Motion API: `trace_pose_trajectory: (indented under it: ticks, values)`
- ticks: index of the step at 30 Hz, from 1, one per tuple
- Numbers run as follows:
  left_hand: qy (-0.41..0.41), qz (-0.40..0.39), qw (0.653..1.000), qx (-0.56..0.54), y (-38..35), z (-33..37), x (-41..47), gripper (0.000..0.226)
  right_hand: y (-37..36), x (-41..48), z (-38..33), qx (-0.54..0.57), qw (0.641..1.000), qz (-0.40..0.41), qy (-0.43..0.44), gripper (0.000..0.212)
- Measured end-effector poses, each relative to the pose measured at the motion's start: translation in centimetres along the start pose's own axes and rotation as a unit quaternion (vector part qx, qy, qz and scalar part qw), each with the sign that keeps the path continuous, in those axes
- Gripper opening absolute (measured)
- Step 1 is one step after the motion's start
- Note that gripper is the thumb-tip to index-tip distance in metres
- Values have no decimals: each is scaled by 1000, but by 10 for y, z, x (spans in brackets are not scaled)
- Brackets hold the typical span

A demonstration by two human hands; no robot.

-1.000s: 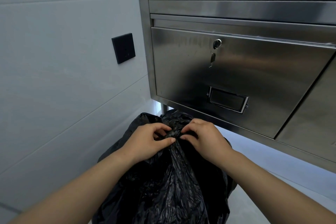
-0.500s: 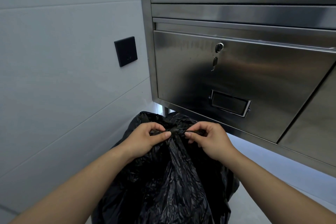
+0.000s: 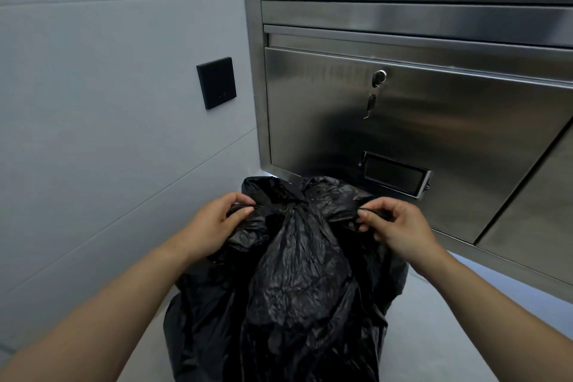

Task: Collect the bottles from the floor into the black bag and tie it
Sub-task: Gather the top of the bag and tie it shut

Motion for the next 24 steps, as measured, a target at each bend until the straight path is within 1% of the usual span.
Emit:
trace_pose_trajectory:
  ticks: [2, 3, 4, 6, 8, 9, 11, 12, 13, 14, 15, 18, 19, 21, 24]
  values:
    - [-11, -8, 993, 117, 4, 2, 0, 17, -8, 2, -5, 11, 1000, -10, 19, 12]
    - [-20, -1, 989, 145, 6, 5, -1, 18, -11, 2, -6, 22, 999, -13, 24, 12]
    - [-30, 10, 988, 153, 9, 9, -3, 19, -14, 3, -8, 38, 999, -16, 27, 11]
    - [-49, 30, 987, 148, 11, 19, -5, 29, -19, 4, -11, 61, 998, -14, 33, 11]
    - [-44, 33, 990, 129, 11, 22, -4, 31, -24, 6, -15, 40, 998, -14, 38, 12]
    - [-35, 29, 993, 113, 10, 22, -3, 28, -26, 6, -17, 9, 999, -15, 40, 13]
    - [-11, 8, 999, 51, 7, 18, 1, 18, -28, 6, -21, -96, 994, -14, 46, 16]
    - [-4, -9, 1000, 8, 4, 17, 2, 16, -28, 6, -22, -145, 988, -16, 43, 17]
    - [1, -27, 999, -29, 0, 17, 2, 16, -28, 6, -21, -171, 984, -22, 35, 18]
    - [5, -40, 998, -58, -5, 17, 1, 17, -28, 7, -17, -171, 985, -30, 21, 17]
    - [11, -44, 996, -82, -8, 16, 1, 17, -27, 7, -11, -148, 988, -39, 6, 17]
    - [30, -24, 989, -143, -16, 12, -1, 10, -27, 3, 8, -33, 996, -53, -63, 7]
    - [38, -29, 987, -156, -21, 12, -2, 7, -26, 1, 13, -22, 995, -51, -82, 10]
    - [52, -57, 984, -164, -31, 14, -3, 2, -25, -2, 21, -38, 991, -52, -116, 17]
    - [49, -72, 987, -134, -39, 18, -4, 8, -24, -6, 29, -108, 981, -62, -146, 16]
Point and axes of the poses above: each hand's wrist, its own x-axis towards the middle knuckle, its own y-axis out of the back of the hand, z = x × y, the point moved 9 cm from there along x, towards the middle knuckle, and after that the axes turned 12 degrees about -z, right-handed, at the moved point
